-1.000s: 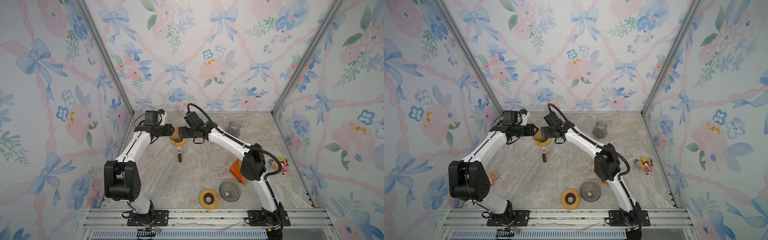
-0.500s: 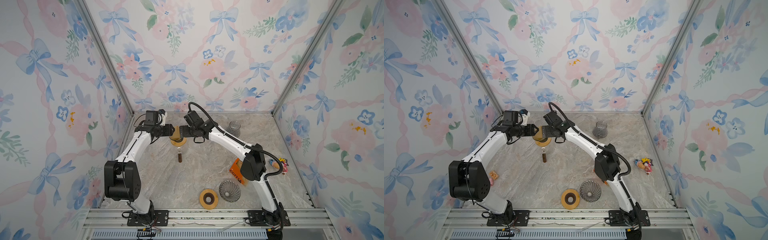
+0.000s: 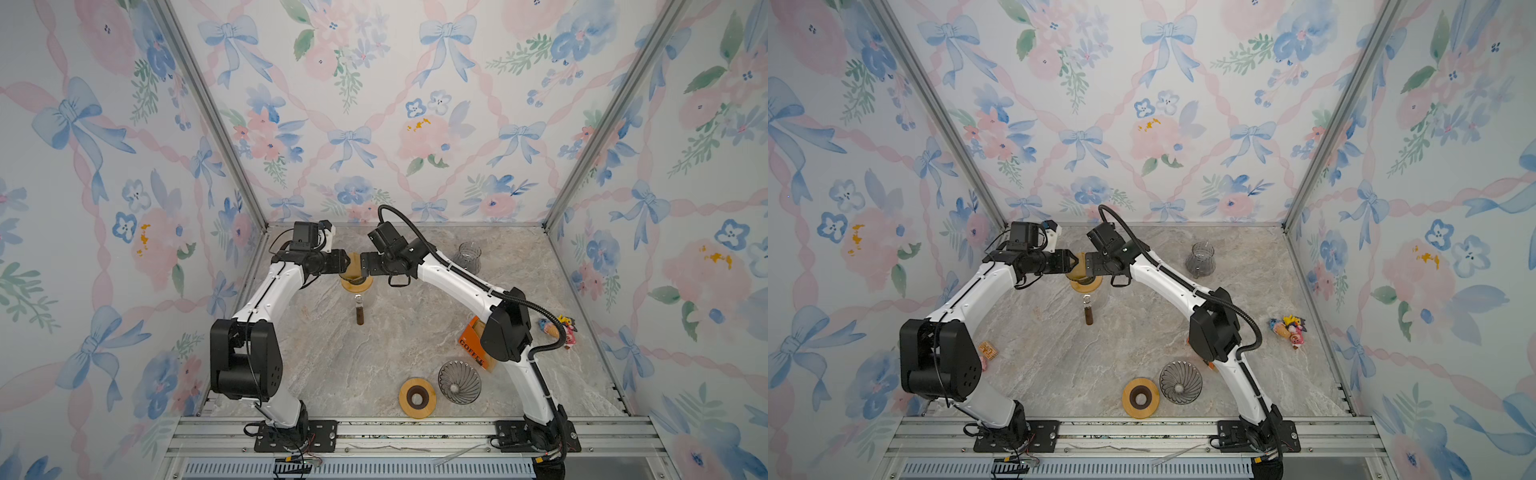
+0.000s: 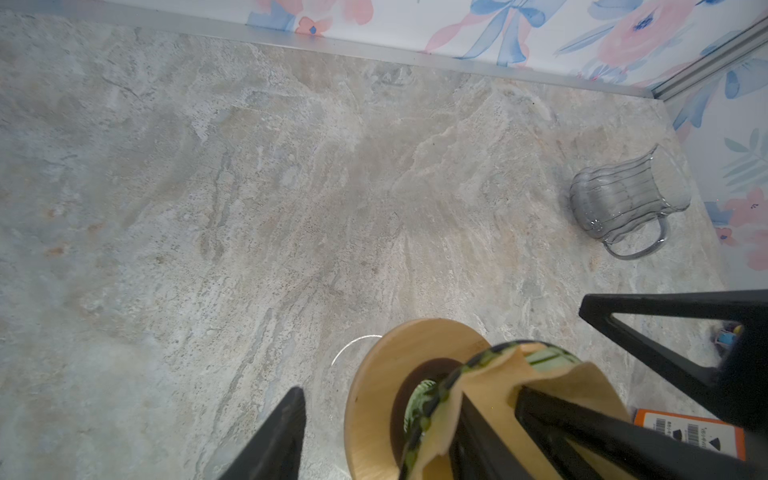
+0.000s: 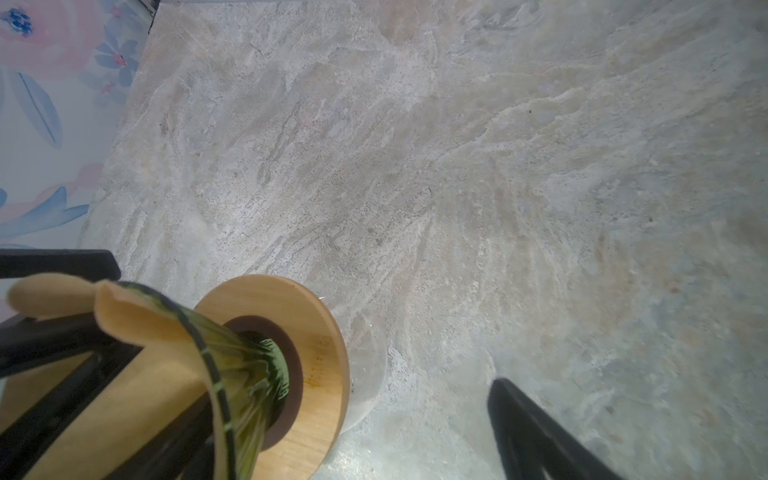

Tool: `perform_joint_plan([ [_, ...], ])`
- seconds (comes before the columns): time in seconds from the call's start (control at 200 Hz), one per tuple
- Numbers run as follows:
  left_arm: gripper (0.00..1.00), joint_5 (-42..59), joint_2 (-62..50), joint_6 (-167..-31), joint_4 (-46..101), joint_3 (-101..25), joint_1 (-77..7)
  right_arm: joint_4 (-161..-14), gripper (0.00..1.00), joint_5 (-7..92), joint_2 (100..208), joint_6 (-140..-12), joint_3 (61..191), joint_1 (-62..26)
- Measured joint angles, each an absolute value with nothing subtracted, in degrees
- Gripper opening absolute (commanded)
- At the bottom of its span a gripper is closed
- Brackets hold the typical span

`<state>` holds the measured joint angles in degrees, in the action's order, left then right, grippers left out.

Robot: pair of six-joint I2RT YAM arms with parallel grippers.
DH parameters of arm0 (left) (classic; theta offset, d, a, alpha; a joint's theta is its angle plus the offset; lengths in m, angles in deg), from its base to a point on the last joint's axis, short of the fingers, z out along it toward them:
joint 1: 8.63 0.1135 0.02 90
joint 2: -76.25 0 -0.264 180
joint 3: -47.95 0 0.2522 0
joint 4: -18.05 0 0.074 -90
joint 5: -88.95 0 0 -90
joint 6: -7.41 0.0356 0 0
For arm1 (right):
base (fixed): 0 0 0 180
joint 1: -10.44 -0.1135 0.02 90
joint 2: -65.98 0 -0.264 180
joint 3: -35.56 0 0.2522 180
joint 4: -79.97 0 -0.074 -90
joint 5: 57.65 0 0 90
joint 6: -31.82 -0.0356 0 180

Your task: Place the coffee filter in the dripper

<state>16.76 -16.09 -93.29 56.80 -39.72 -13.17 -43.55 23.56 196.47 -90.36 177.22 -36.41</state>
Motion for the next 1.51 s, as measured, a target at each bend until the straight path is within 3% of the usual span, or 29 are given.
perform_joint_plan([
  [0.46,0.56,16.8,-16.1,-93.3,56.8,-39.7,-13.5,-53.8,0.97,28.1,193.3,-89.9,170.4,-36.5],
  [0.77,0.56,16.8,-16.1,-93.3,56.8,-39.7,-13.5,-49.6,0.97,25.1,194.5,-90.2,177.7,-36.5],
  [1.505,0.56,16.8,-16.2,-93.3,56.8,-39.7,-13.5,-46.8,0.97,20.5,194.9,-90.6,175.9,-36.2],
])
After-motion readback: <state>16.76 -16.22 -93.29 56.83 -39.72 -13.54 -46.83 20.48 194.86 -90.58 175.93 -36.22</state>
